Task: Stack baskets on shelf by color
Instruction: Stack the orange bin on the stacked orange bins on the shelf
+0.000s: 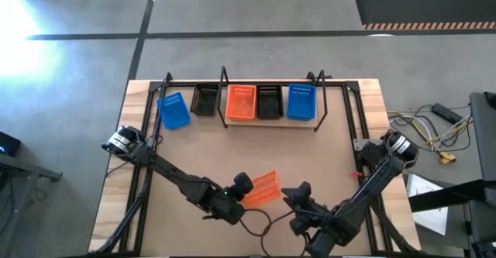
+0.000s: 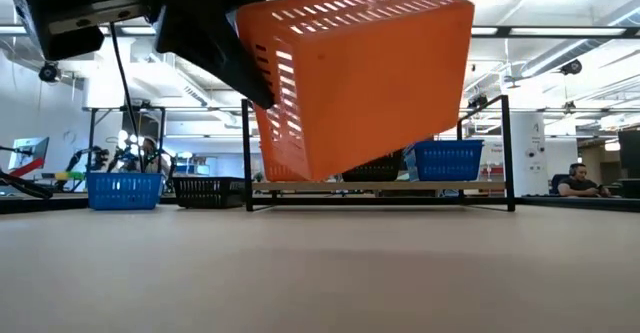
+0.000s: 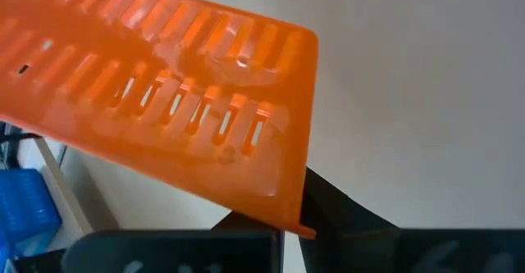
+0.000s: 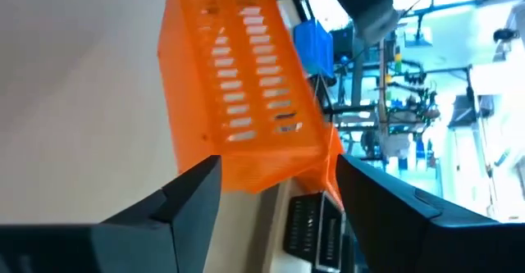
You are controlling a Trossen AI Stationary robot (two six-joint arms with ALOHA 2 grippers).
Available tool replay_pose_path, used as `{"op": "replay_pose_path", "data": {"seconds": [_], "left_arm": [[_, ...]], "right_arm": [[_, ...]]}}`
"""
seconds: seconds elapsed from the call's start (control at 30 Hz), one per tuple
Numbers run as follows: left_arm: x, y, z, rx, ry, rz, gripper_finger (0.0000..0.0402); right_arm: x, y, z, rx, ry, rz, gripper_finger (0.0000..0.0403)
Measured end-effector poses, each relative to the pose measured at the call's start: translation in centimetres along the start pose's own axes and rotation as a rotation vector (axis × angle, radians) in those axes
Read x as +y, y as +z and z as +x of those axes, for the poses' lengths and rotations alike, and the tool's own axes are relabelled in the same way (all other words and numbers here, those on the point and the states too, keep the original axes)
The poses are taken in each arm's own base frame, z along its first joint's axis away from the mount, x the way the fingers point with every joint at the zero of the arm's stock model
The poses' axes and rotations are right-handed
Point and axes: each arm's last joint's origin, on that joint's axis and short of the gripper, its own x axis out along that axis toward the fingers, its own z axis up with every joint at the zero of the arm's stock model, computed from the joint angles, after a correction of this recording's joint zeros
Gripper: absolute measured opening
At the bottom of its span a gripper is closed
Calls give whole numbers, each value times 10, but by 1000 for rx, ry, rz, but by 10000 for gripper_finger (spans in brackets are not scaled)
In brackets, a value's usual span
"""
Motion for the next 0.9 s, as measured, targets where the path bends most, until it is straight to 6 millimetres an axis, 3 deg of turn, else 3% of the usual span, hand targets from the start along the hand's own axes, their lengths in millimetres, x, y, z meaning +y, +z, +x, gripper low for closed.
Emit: {"op": "replay_pose_path", "data": {"seconds": [0.13,0.23,0.37,0.53,0.63,0.73,0.9], "left_arm": [[3,-3,-3,80,89,-45,0],[18,-6,-13,164,126,-160,0],[53,-13,-37,267,164,-342,0],[116,-39,-67,393,208,-556,0],[154,-63,-64,468,227,-624,0],[186,-91,-48,562,216,-663,0],[216,-135,-12,750,167,-709,0]], "right_arm": [[10,-8,2,14,-11,53,230],[16,-13,3,20,-11,104,230],[23,-18,2,22,-12,188,230],[31,-20,-6,1,-4,266,230],[33,-20,-11,-12,1,291,230],[36,-21,-15,-23,6,309,230],[39,-21,-18,-32,11,341,229]]}}
